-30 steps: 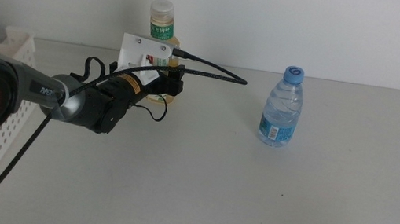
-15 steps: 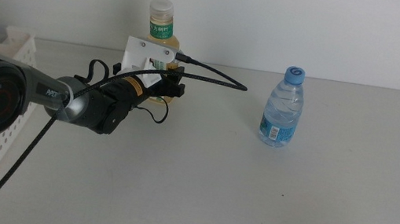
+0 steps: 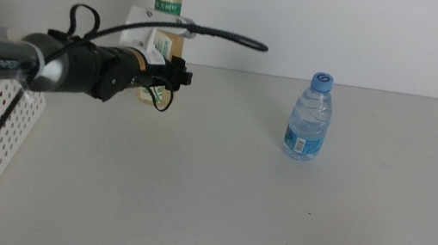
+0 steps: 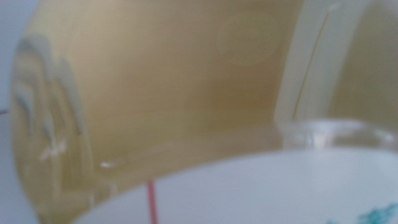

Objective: Use arms to grab the bottles and put them into the dustbin to the left of the table.

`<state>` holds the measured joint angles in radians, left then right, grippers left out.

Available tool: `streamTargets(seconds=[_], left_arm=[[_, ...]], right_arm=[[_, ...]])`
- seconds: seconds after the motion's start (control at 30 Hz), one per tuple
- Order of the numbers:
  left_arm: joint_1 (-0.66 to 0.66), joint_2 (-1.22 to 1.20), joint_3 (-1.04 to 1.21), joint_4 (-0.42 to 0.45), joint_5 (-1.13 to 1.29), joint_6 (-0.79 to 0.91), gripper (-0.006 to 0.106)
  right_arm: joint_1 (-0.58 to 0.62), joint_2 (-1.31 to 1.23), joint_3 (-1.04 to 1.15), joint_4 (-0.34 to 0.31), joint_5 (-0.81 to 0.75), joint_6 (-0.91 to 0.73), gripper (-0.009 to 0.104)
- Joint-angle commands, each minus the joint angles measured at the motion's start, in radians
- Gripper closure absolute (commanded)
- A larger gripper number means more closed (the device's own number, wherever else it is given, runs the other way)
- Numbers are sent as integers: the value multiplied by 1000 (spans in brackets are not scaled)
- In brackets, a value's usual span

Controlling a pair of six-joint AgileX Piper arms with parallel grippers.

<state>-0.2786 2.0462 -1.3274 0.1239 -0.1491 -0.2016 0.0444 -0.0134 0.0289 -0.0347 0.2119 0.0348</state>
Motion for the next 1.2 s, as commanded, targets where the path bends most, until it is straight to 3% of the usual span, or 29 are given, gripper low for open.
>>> streamTargets(seconds=[0.0,0.6,0.83,0.97,1.17], left_arm=[[0,-166,-36,-14,-30,-61,94],[24,-677,-40,-20,854,-81,94],[310,-772,-47,-101,1088,20,94],[503,-755,-94,-213,1247,176,97],[674,-668,-170,-389,1355,404,102]], right_arm=[[-5,-22,-10,-12,-75,-9,24],[-5,-22,-10,-12,-75,-9,24],[-5,-22,-10,-12,-75,-9,24],[-5,-22,-10,-12,-75,-9,24],[-5,-22,-10,-12,-75,-9,24]])
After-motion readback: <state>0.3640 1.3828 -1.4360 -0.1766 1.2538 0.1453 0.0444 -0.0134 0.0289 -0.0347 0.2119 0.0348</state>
